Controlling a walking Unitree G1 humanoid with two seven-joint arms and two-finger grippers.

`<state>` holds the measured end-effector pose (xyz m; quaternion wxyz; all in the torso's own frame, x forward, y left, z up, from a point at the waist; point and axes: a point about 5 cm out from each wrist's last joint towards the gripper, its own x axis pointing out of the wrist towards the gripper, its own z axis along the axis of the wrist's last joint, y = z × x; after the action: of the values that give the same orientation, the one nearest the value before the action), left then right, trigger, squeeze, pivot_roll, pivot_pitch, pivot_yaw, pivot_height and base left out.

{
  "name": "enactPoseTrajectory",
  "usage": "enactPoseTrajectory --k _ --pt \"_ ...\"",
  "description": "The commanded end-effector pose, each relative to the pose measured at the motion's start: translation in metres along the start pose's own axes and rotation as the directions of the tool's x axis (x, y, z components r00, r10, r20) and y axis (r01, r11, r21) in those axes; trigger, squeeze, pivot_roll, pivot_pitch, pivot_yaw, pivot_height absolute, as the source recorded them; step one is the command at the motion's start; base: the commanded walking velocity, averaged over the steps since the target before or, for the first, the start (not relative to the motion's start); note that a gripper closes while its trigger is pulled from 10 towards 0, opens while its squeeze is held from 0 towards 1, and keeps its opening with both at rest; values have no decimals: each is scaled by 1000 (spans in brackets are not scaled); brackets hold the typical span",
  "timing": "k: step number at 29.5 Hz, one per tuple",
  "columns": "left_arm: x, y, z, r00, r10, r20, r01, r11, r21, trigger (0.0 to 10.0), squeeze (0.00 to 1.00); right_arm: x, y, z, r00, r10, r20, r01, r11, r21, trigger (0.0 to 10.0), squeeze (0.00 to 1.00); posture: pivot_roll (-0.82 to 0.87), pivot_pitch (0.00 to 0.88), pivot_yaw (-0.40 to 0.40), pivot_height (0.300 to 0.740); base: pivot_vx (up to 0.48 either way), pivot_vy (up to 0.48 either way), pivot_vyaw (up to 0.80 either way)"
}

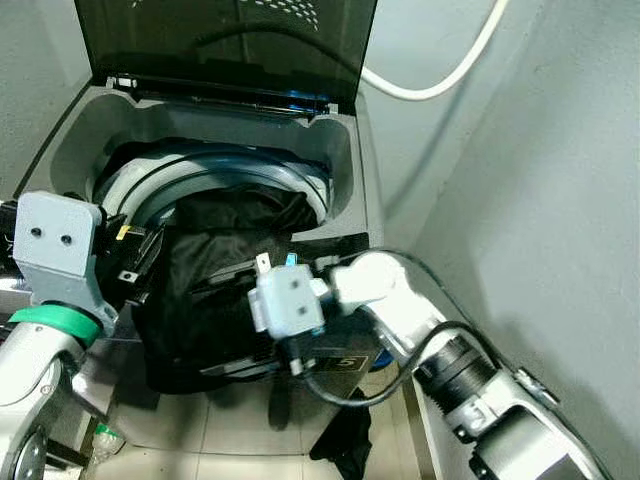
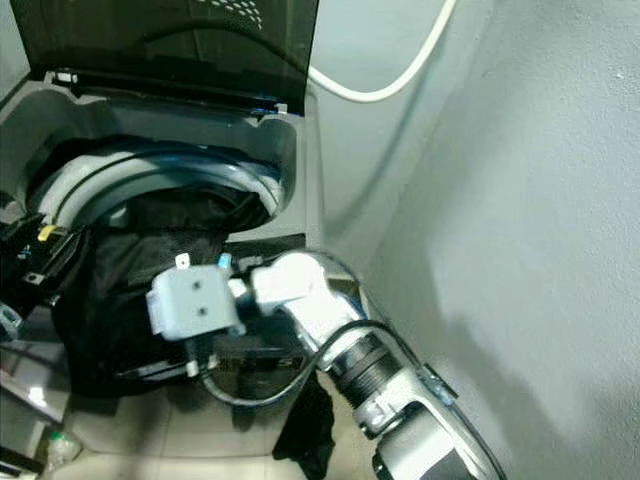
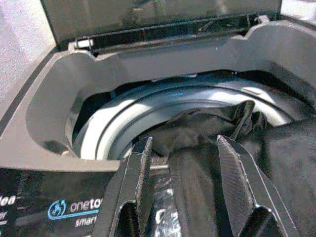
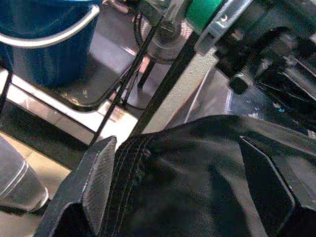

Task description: Clothes washing

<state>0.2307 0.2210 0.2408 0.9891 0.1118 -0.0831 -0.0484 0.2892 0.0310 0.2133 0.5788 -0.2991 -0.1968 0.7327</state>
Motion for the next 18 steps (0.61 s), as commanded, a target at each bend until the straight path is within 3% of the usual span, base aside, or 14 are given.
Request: enactPoseTrajectory --k 1,8,12,18 --pt "-3 -1 1 1000 3 -1 -3 1000 5 10000 0 4 -3 -1 999 3 -42 -5 999 -37 10000 0 149 62 -75 740 0 0 0" --pt "-3 -2 0 1000 3 -3 -3 1000 2 10000 0 10 -18 -7 988 -27 -149 13 995 -94 10000 0 148 65 -79 740 0 0 0" --pt "-3 -3 0 1000 1 -5 -1 1000 -1 10000 0 8 -40 -19 942 -99 -321 50 986 -156 10000 0 147 68 -85 740 0 0 0" --pt "-4 -3 -1 1000 3 -8 -3 1000 -5 10000 0 1 -52 -30 888 -170 -427 100 978 -183 10000 0 146 68 -89 740 0 0 0"
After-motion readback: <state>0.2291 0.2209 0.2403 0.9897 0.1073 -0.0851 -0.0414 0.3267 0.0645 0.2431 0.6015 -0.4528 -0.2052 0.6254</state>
